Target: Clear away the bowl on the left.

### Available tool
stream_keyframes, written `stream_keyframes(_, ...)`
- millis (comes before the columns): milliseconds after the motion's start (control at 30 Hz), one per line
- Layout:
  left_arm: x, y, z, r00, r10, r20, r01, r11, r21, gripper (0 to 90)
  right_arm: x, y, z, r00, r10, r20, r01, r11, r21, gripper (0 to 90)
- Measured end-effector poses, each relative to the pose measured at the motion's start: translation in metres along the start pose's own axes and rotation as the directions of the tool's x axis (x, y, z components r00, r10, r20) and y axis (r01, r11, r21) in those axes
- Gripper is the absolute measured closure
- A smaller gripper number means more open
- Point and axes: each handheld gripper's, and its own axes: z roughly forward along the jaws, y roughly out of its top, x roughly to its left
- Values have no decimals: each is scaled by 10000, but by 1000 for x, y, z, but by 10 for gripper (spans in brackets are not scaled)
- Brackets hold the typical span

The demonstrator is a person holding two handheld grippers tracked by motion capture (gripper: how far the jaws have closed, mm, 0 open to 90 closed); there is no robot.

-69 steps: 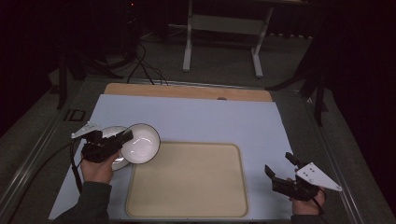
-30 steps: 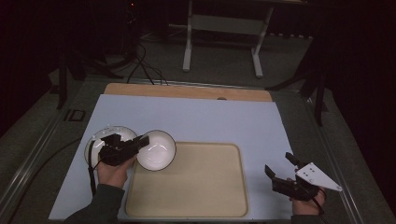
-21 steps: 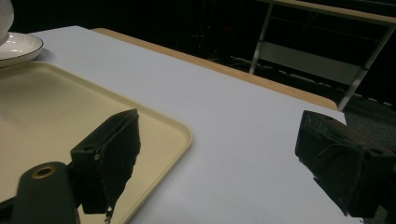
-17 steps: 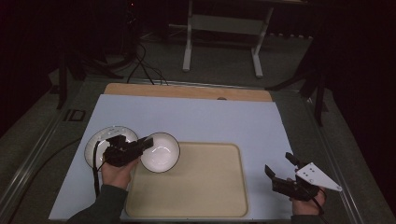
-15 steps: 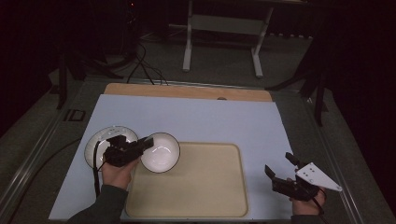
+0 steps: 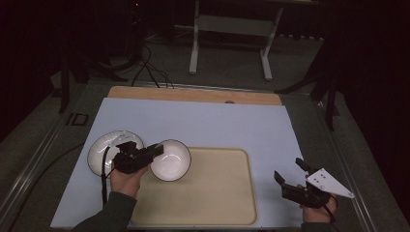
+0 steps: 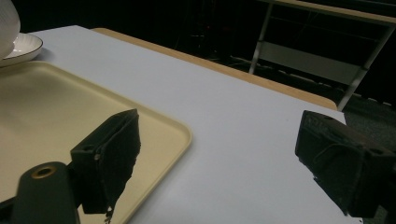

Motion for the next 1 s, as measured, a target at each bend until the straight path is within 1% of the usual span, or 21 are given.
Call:
stream_keyframes(400, -4, -4, 9, 9999, 97, 67, -99, 9996, 248, 746, 0, 0, 0, 10000, 5, -18, -5, 10000, 8, 137)
stream_keyframes(500, -6, -5, 12, 9997, 162, 171, -167, 9993, 341, 744, 0, 0, 0, 10000, 0, -8, 0, 10000, 0, 138)
stream_keyframes(700, -10, -7, 18, 9994, 239, 240, -250, 9985, 481, 743, 0, 0, 0, 10000, -1, -6, 1, 10000, 7, 137)
stream_keyframes(1000, -13, -10, 24, 9992, 287, 265, -304, 9973, 661, 743, 0, 0, 0, 10000, -2, -17, 2, 10000, 2, 137)
